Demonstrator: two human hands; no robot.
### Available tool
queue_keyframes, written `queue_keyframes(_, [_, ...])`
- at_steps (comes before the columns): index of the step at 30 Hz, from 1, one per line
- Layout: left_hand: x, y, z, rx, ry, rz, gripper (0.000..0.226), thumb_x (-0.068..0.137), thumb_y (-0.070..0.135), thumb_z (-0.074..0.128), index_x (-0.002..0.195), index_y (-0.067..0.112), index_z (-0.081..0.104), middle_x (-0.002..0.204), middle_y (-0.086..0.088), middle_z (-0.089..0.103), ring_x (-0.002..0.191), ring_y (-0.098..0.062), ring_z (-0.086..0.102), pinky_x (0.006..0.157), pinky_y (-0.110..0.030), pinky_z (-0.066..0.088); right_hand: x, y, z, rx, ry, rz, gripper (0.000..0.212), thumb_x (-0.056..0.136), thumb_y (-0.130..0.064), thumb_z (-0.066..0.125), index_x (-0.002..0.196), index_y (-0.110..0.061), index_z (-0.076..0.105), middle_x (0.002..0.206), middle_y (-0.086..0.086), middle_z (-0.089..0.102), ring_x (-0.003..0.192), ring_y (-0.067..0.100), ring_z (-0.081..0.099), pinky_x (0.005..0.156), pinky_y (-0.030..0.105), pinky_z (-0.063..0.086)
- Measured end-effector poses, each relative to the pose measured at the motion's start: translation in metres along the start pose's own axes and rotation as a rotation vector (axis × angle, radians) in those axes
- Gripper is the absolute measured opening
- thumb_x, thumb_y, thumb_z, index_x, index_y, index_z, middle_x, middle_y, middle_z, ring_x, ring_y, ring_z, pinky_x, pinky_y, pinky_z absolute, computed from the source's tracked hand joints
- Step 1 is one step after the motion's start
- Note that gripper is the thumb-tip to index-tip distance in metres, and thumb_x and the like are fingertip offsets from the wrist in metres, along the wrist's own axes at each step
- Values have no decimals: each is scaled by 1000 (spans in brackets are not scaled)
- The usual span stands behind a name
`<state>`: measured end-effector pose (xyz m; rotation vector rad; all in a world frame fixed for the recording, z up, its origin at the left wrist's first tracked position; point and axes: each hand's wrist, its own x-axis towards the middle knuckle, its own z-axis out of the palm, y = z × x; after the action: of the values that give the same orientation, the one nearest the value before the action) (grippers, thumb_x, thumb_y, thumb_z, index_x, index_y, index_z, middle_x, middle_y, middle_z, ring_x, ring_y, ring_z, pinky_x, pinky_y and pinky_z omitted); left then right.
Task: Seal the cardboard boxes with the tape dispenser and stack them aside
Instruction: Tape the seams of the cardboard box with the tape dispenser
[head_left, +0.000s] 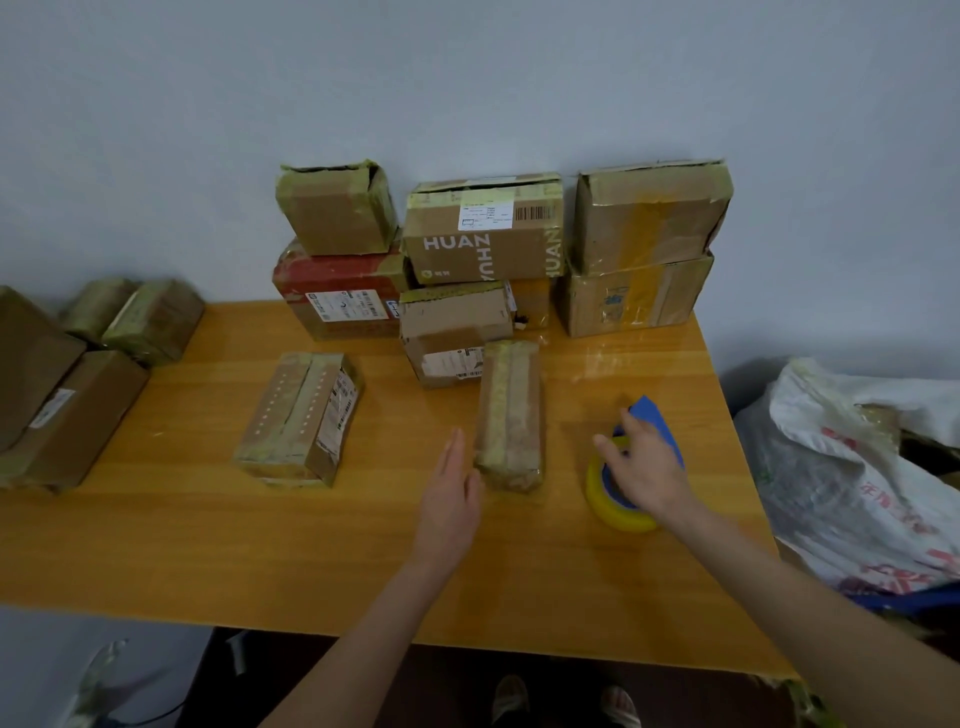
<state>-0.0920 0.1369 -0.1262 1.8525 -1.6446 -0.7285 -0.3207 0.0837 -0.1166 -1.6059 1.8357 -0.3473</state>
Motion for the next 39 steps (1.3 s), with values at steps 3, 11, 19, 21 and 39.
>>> queue_keyframes(3, [10, 13, 12, -61, -21, -70, 56, 103, 23, 38, 153, 10, 14, 158, -6, 22, 146, -17, 19, 116, -27, 19, -19, -39, 35, 80, -138, -79, 72, 101, -45, 41, 156, -12, 9, 157, 8, 30, 141, 26, 35, 109, 37, 36])
queue_keyframes(11, [28, 15, 22, -159, -221, -220, 63, 103, 24, 41, 153, 7, 7, 143, -12, 47, 125, -28, 50, 99, -36, 44, -12, -56, 65, 94, -152, 13, 68, 104, -35, 39, 156, -14, 0, 111, 14, 66, 84, 26, 63, 67, 35, 50])
queue_keyframes(19, [16, -16, 8, -235, 18, -147, 33, 89, 26, 66, 120, 14, 62, 84, 6, 62, 78, -5, 59, 64, -8, 45, -13, -28, 48, 151, -43, -165, 77, 89, -35, 68, 152, -22, 25, 81, -10, 55, 70, 5, 55, 55, 14, 42])
queue_keyframes(21, [19, -13, 8, -268, -9, -179, 30, 87, 20, 70, 115, 14, 63, 78, 6, 63, 75, -9, 62, 64, -13, 49, -11, -27, 51, 148, -34, -212, 74, 88, -27, 70, 151, -28, 31, 72, -9, 56, 64, 6, 55, 56, 17, 47])
queue_keyframes(39, [39, 1, 15, 136, -153, 70, 93, 79, 20, 76, 152, 15, 20, 123, -14, 62, 106, -23, 61, 94, -32, 48, 10, -36, 47, -265, -29, -307, 58, 80, -46, 73, 124, -23, 42, 102, 6, 70, 86, 26, 67, 72, 39, 55])
